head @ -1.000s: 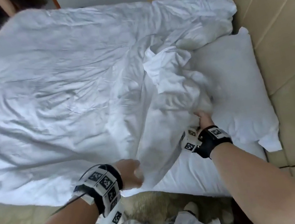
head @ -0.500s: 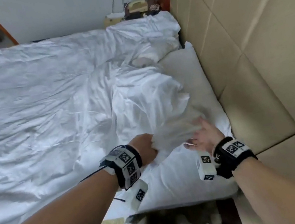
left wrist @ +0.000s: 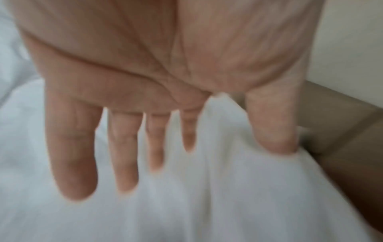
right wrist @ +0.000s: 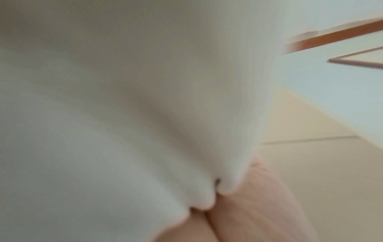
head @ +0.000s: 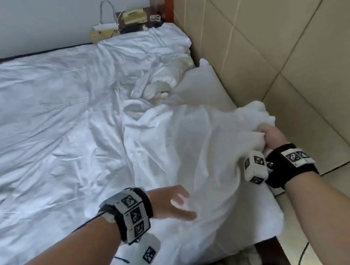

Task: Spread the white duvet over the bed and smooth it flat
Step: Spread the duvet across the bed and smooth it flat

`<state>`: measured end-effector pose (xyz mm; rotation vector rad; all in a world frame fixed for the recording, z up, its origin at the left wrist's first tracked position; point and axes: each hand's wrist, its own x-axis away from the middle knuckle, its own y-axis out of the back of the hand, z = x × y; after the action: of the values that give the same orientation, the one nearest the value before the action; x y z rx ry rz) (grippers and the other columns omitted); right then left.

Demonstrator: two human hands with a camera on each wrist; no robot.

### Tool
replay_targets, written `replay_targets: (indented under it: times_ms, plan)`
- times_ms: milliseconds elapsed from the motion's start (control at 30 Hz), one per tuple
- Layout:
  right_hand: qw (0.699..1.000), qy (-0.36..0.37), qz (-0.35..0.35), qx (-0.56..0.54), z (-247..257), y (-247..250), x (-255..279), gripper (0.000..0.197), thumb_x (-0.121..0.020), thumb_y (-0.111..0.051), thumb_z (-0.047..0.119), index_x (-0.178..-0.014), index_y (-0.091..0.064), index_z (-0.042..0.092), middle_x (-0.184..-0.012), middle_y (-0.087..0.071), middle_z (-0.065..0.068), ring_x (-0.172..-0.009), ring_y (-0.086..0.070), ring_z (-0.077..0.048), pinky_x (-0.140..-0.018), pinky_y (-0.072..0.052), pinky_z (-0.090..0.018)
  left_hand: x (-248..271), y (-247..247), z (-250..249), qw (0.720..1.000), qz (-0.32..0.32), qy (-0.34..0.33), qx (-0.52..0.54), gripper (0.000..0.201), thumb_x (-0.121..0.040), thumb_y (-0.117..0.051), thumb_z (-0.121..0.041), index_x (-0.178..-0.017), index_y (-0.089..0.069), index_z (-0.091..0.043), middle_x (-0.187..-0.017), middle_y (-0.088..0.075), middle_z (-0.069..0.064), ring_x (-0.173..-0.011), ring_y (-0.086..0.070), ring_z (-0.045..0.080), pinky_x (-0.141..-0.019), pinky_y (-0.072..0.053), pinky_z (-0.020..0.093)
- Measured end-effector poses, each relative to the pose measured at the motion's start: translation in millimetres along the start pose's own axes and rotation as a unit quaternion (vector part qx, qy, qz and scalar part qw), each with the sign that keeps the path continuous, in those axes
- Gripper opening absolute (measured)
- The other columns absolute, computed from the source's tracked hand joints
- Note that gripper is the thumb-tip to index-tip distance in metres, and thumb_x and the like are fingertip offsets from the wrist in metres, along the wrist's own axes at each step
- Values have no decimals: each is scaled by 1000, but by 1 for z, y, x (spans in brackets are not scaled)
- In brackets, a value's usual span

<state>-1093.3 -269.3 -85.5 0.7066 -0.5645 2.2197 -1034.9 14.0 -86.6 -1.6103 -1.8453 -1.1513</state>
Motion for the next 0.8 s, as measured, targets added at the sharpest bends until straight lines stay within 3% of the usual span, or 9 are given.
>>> replay_targets:
  times_ms: [67, 133, 200, 267, 333, 467, 600, 700, 800]
  plan:
    - [997, 56, -44, 16, 27, 21, 24, 18, -65, -46, 3, -73, -61, 11, -73, -61, -14, -63, -61, -28, -69, -53, -33, -29, 19, -3, 987, -82, 9, 141, 83, -71, -68, -59, -140, -31, -32, -143, -43, 3, -117, -54, 22, -92, -53, 38]
    - [987, 105, -114, 32, 37, 56, 55, 19, -63, -46, -2, -56, -58, 10, -57, -57, -9, -51, -56, -25, -57, -50, -24, -57, 36, -23, 947, -128, 13, 296, 88, -74, -68, -58, -144, -18, -37, -148, -35, 11, -124, -49, 31, -91, -53, 50]
    - [982, 114, -151, 21, 32, 83, 96, 12, -53, -55, 0, -57, -55, 11, -58, -52, -9, -57, -54, -24, -62, -45, -28, -88, 48, -56, 899, -105, 22, 425, 101, -64, -68, -69, -145, -15, -40, -151, -29, 13, -125, -47, 39, -87, -53, 57]
    - [979, 102, -176, 0, 19, 103, 133, 41, -35, -62, 7, -76, -57, 8, -80, -52, -12, -75, -52, -28, -76, -41, -38, -118, 48, -89, 889, -65, 41, 451, 123, -39, -66, -84, -143, -30, -31, -146, -38, 11, -120, -51, 40, -72, -57, 53]
    - [977, 95, -188, -27, 1, 113, 154, 46, -43, -57, 5, -89, -60, 3, -88, -59, -14, -80, -59, -31, -79, -46, -41, -154, 34, -115, 911, -26, 28, 412, 112, -38, -61, -86, -132, -50, -27, -134, -54, 6, -108, -60, 32, -62, -54, 39]
    - [965, 123, -233, -8, -16, 107, 165, 32, -56, -55, -3, -85, -69, 0, -91, -64, -18, -81, -61, -36, -76, -47, -46, -170, 1, -154, 955, -35, -40, 292, 49, -91, -54, -26, -136, -49, -5, -142, -48, 17, -125, -53, 33, -59, -51, 22]
    - [912, 128, -366, 135, -23, 132, 163, 6, -70, -56, -3, -71, -59, 3, -56, -61, -7, -52, -55, -18, -45, -39, -14, -163, -36, -191, 989, -35, -62, 127, 34, -92, -54, -13, -124, -55, -1, -130, -58, 17, -119, -56, 34, -92, -48, 33]
    - [818, 41, -459, 345, -38, 162, 149, 34, -80, -57, 7, -114, -58, 13, -103, -62, -9, -89, -56, -26, -72, -44, -26, -162, -81, -190, 995, 62, -75, 16, 36, -92, -56, -17, -120, -58, 5, -113, -66, 19, -103, -66, 31, -81, -55, 34]
    - [819, 29, -450, 354, -50, 165, 126, 46, -84, -59, 13, -129, -47, 16, -130, -51, -7, -115, -52, -29, -83, -42, -32, -165, -80, -169, 991, 118, -43, -50, 42, -91, -58, -26, -123, -58, 0, -109, -64, 12, -99, -64, 27, -80, -52, 32]
